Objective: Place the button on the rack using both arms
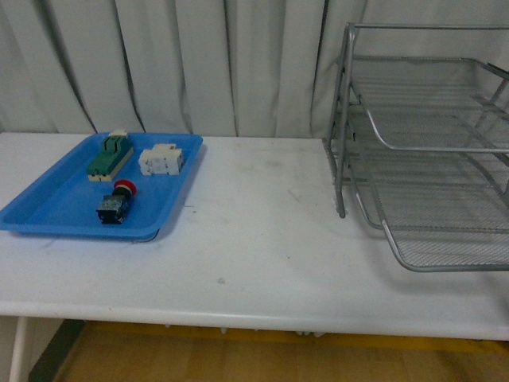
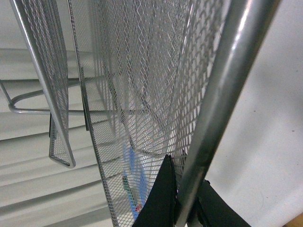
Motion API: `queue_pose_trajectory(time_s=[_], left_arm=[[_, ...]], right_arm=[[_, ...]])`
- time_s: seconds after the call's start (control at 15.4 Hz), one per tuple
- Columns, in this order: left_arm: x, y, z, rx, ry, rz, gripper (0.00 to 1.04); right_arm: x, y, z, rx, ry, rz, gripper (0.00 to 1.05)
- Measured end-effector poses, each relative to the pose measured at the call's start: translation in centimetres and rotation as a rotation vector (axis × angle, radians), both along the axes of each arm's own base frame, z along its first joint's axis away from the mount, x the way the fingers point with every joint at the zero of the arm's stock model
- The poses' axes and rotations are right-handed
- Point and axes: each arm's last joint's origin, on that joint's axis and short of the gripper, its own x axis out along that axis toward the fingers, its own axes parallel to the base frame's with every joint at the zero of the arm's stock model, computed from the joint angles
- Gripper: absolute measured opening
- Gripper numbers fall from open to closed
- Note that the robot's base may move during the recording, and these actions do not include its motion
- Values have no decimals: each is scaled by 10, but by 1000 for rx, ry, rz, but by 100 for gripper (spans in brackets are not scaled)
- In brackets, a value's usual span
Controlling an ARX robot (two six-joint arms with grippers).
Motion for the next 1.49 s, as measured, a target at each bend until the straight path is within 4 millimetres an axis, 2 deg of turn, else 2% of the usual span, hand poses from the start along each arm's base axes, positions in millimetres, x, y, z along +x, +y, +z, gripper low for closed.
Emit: queue_pose_trajectory(time_s=[0.13, 0.19, 0.26, 0.32, 0.78, 0.91, 1.17, 1.23, 1.36, 1.43, 1.49], left_arm=[[0, 0, 0, 0, 0, 0, 98], [0, 0, 0, 0, 0, 0, 98], [0, 0, 0, 0, 0, 0, 98], [0, 0, 0, 0, 0, 0, 98], [0, 0, 0, 0, 0, 0, 98], [0, 0, 0, 0, 0, 0, 98], [0, 0, 0, 0, 0, 0, 98], [0, 0, 0, 0, 0, 0, 98], [0, 0, 0, 0, 0, 0, 98], [0, 0, 0, 0, 0, 0, 98], [0, 0, 0, 0, 0, 0, 98]], right_arm=[[0, 0, 1, -1, -1, -1, 4], [-5, -7, -1, -69, 12, -14, 34], [-6, -9, 3, -85, 3, -19, 69], [-19, -4, 13, -86, -7, -10, 100], [-38, 0, 22, -90, -13, -3, 98], [-53, 3, 36, -103, -53, 3, 98], [-90, 2, 85, -150, -288, 12, 98], [-93, 1, 99, -260, -268, -17, 92], [-117, 2, 144, -718, -365, -29, 71], [-135, 4, 156, -947, -394, 2, 60], [-173, 19, 152, -1396, -412, 104, 10]])
